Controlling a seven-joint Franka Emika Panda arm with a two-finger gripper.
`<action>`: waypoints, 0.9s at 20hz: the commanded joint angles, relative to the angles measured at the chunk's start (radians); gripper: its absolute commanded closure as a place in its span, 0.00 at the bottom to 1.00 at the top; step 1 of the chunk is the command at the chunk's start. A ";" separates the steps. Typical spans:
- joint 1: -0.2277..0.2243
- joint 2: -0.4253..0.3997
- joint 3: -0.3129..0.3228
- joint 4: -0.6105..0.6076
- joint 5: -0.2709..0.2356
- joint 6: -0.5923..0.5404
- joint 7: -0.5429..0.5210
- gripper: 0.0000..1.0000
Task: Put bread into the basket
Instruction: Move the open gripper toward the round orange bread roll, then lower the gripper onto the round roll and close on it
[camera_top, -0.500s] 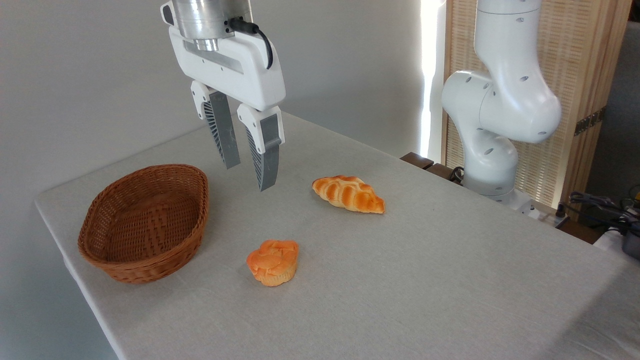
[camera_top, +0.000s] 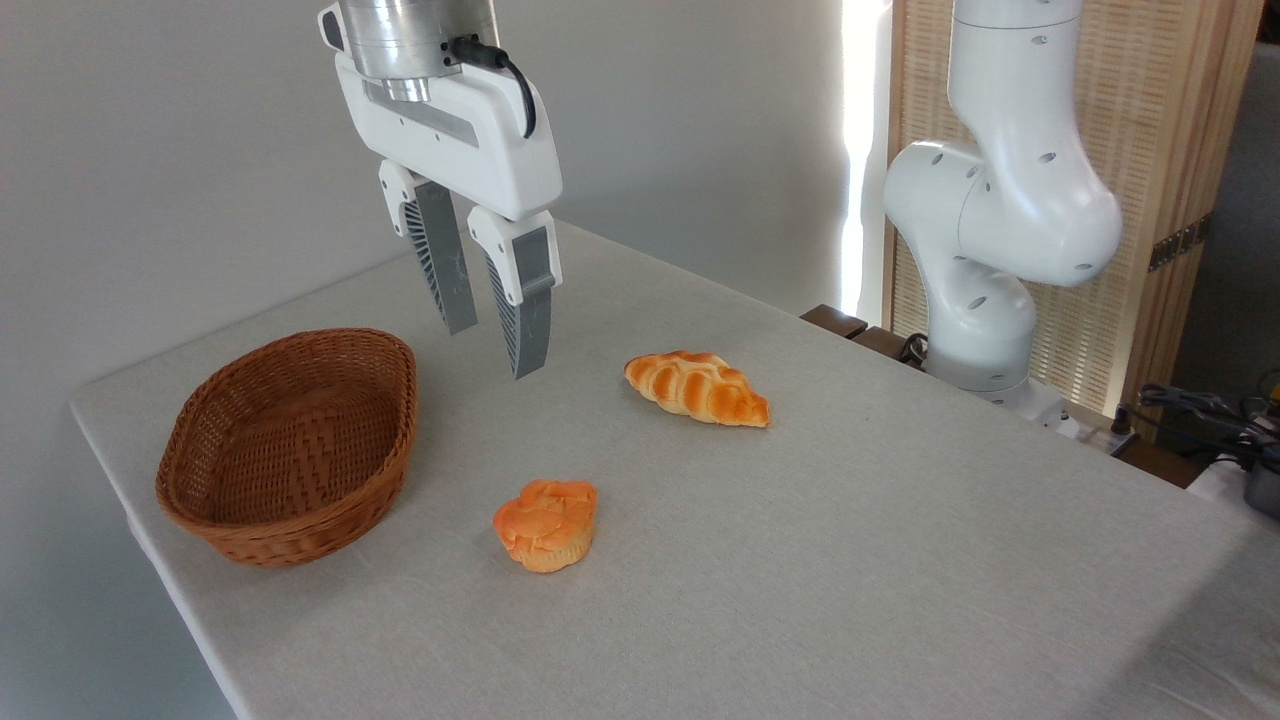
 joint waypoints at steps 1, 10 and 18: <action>-0.005 -0.026 0.001 -0.039 -0.005 -0.007 -0.007 0.00; -0.008 -0.105 0.000 -0.390 0.009 0.250 0.260 0.00; -0.016 -0.027 -0.036 -0.516 0.052 0.475 0.271 0.00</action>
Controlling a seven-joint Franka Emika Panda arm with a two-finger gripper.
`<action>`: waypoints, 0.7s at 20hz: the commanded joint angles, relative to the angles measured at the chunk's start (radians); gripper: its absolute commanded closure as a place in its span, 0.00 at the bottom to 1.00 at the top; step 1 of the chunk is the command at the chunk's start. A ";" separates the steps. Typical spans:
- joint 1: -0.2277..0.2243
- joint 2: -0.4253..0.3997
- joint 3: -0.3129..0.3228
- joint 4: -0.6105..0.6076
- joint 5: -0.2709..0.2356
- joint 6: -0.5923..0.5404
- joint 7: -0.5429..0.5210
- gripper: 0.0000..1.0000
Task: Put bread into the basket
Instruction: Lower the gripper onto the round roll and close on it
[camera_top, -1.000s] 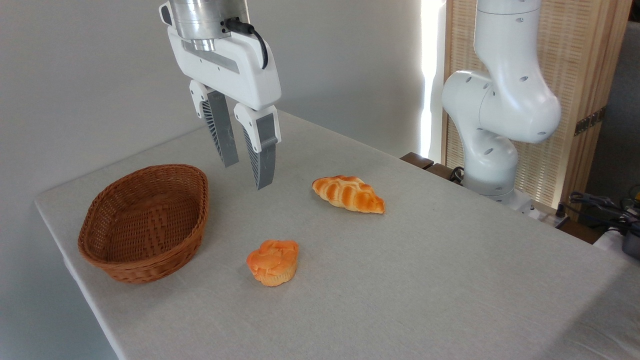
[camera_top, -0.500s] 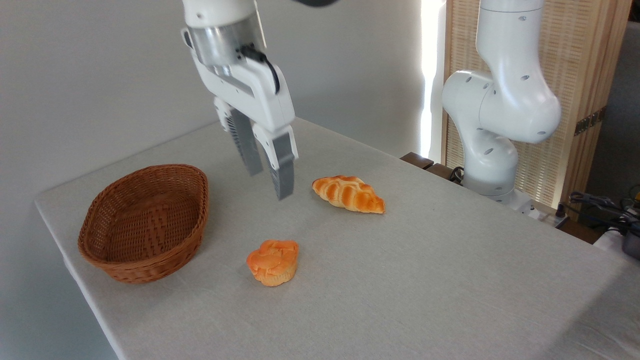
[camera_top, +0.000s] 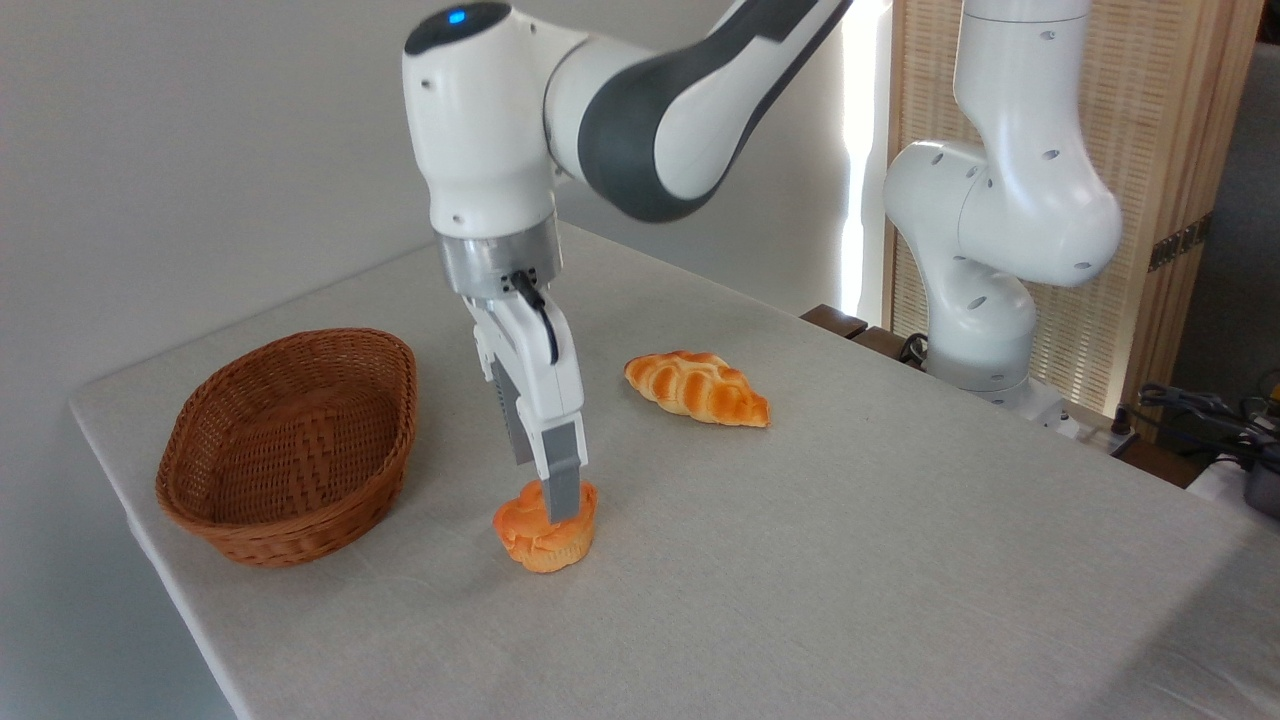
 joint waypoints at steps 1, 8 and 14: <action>-0.015 0.043 0.002 -0.013 0.050 0.024 0.015 0.00; -0.020 0.056 0.003 -0.013 0.052 0.055 0.012 0.76; -0.020 0.059 0.003 -0.011 0.053 0.054 0.012 0.76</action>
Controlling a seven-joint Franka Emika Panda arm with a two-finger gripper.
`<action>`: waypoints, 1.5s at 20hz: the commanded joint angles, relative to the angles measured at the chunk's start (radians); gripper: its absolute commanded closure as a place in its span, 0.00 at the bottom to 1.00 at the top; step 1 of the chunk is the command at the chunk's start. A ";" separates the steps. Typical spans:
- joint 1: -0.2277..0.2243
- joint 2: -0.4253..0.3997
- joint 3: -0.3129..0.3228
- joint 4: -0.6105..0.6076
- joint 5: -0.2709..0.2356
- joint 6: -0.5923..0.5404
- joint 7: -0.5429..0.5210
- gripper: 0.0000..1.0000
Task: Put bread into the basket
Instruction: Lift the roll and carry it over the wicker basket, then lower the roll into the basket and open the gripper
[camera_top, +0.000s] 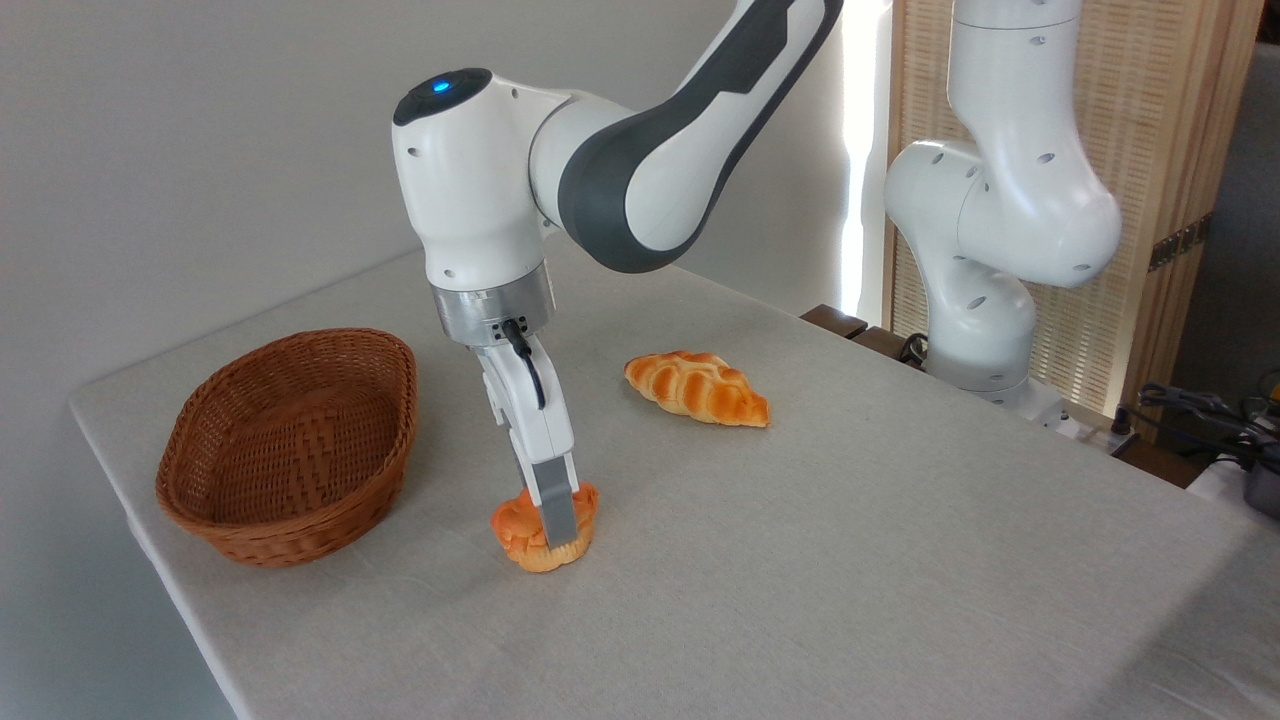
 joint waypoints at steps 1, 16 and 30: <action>-0.007 -0.002 0.009 0.000 0.015 0.012 0.010 0.76; -0.007 0.266 -0.187 0.502 -0.117 0.065 -0.488 0.44; 0.002 0.315 -0.217 0.454 -0.058 0.163 -0.482 0.00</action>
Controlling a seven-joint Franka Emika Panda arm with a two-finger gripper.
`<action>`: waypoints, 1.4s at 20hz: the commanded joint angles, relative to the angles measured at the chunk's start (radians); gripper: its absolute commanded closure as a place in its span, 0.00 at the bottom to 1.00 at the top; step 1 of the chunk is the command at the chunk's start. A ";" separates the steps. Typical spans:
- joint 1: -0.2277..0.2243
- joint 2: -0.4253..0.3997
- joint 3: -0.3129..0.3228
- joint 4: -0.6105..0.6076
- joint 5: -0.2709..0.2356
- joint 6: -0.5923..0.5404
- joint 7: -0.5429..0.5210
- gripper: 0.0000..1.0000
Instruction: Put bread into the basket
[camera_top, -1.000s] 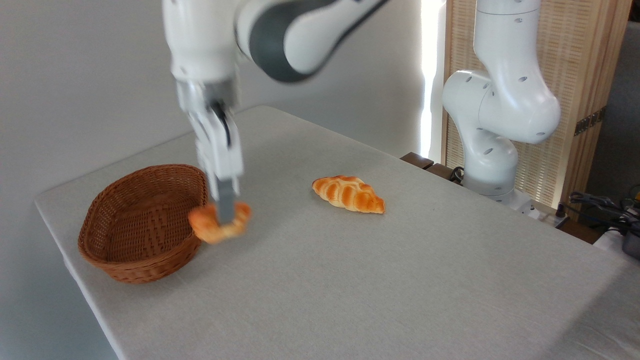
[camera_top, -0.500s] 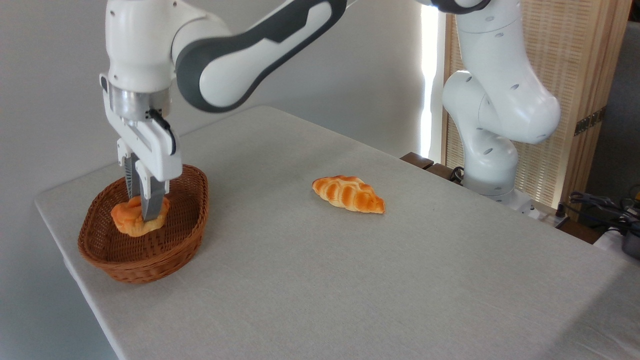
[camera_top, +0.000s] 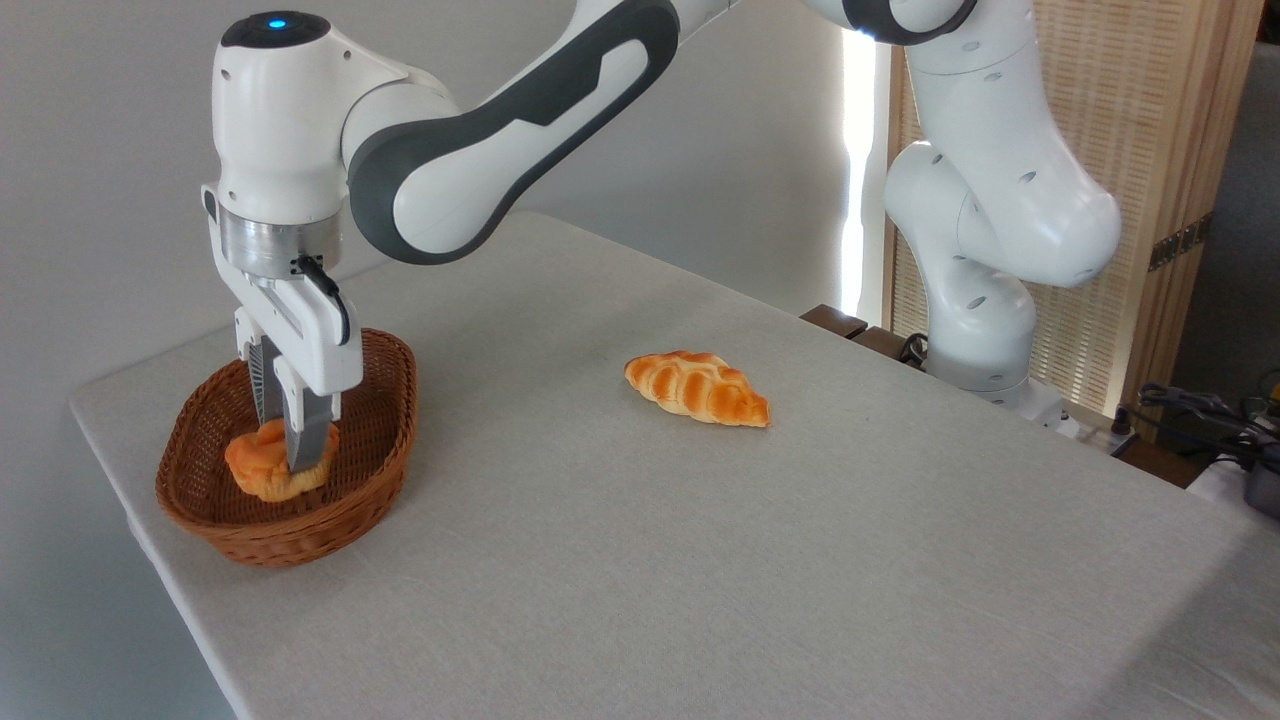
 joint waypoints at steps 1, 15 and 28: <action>0.008 -0.002 -0.007 -0.011 0.021 0.027 -0.002 0.00; 0.013 -0.255 0.157 0.038 0.006 -0.406 0.141 0.00; 0.079 -0.324 0.228 0.050 0.005 -0.629 0.237 0.00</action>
